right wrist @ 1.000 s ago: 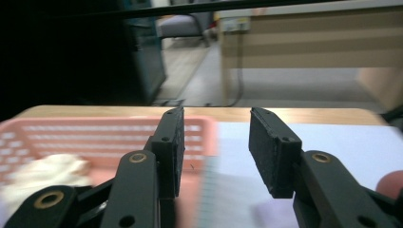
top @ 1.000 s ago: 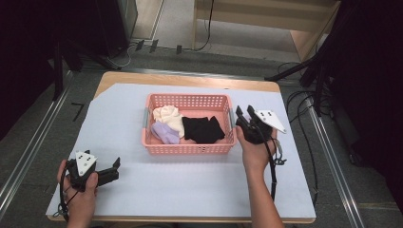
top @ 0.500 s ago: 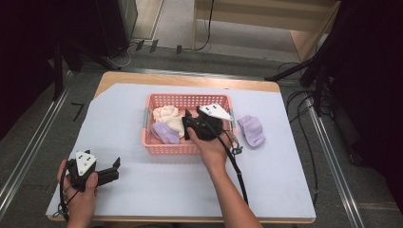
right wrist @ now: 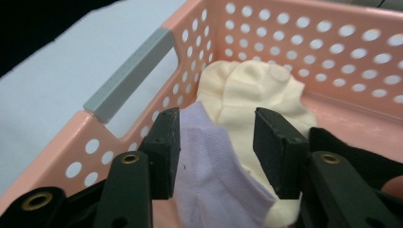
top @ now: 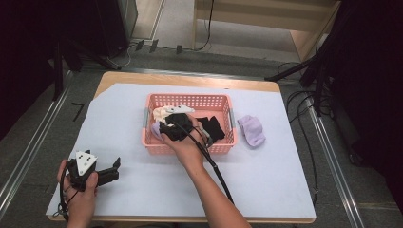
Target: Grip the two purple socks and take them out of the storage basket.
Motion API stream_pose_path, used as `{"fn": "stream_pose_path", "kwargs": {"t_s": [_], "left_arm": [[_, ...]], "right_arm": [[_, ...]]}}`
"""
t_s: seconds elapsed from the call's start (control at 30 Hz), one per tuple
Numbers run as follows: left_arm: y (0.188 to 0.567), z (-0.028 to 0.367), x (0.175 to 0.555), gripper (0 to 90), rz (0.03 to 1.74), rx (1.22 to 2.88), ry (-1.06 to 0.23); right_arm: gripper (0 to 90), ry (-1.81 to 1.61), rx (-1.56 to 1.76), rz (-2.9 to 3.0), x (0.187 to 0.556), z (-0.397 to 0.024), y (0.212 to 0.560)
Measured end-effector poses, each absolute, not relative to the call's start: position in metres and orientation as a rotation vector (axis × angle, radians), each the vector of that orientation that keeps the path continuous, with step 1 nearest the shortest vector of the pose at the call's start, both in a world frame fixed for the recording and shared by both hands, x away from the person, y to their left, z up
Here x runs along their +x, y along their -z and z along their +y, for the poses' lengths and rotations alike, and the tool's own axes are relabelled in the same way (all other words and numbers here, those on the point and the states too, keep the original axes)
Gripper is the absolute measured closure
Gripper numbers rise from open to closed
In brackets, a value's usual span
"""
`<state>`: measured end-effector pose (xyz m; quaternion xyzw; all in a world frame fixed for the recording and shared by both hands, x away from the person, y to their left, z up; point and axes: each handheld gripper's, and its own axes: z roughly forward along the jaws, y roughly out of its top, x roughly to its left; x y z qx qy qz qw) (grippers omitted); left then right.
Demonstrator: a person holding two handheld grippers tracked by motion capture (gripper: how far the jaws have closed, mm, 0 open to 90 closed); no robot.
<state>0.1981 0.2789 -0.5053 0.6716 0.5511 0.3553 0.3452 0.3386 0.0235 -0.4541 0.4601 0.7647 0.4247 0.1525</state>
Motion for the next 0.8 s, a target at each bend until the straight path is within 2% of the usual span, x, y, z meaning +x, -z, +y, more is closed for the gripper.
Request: {"fn": "stream_pose_path", "kwargs": {"t_s": [0.27,0.43,0.5,0.53,0.57,0.6,0.63,0.7,0.8], "left_arm": [[0.505,0.278,0.198,1.3,1.428,1.748,-0.928],[0.505,0.278,0.198,1.3,1.428,1.752,-0.924],[0.505,0.278,0.198,1.3,1.428,1.756,-0.924],[0.505,0.278,0.198,1.3,1.426,1.76,-0.925],[0.505,0.278,0.198,1.3,1.426,1.76,-0.925],[0.505,0.278,0.198,1.3,1.427,1.759,-0.924],[0.505,0.278,0.198,1.3,1.428,1.758,-0.923],[0.505,0.278,0.198,1.3,1.427,1.756,-0.922],[0.505,0.278,0.198,1.3,1.428,1.753,-0.923]], "right_arm": [[43.1,-0.992,1.371,2.314,0.351,0.045,0.467],[42.7,-0.945,1.456,2.375,0.355,0.049,0.47],[50.7,-0.904,1.49,2.405,0.357,0.05,0.471],[58.4,-0.892,1.505,2.424,0.358,0.05,0.471],[58.4,-0.892,1.505,2.424,0.358,0.05,0.471],[67.3,-0.89,1.509,2.44,0.359,0.05,0.472],[80.6,-0.895,1.493,2.462,0.358,0.05,0.472],[86.1,-0.914,1.473,2.454,0.356,0.048,0.47],[87.9,-1.051,1.508,2.406,0.355,0.04,0.462]]}}
